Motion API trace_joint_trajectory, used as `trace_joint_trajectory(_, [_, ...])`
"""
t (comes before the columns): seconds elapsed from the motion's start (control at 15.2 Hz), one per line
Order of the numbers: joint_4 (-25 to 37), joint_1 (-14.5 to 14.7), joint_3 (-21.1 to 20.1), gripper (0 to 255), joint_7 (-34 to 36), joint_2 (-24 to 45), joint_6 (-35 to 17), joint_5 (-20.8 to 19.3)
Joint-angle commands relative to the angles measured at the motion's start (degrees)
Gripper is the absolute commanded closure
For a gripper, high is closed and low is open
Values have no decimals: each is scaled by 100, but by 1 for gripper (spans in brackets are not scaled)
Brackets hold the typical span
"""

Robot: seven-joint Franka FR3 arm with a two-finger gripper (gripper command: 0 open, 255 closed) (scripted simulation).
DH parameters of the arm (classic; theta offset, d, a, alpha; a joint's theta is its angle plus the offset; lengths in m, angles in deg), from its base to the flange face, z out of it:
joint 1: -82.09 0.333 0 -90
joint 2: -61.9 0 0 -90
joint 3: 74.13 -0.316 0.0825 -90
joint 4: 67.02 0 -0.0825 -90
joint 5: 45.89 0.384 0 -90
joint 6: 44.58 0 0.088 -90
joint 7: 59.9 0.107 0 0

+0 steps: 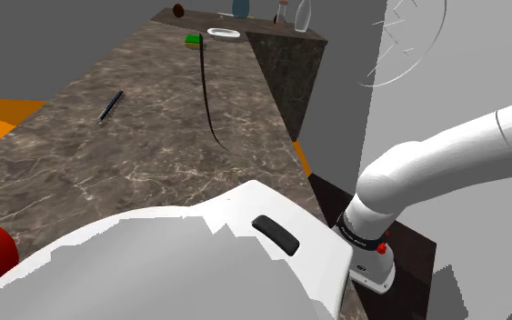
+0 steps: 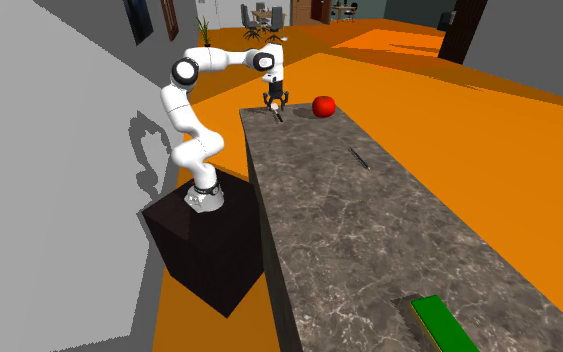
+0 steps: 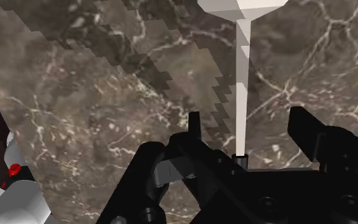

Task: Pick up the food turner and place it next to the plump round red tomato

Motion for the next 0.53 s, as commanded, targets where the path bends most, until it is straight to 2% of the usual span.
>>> trace_joint_trajectory(0.0, [0,0,0,0,0,0,0,0])
trace_joint_trajectory(0.2, [0,0,0,0,0,0,0,0])
trace_joint_trajectory(0.46, [776,-164,72,0,150,175,652,-196])
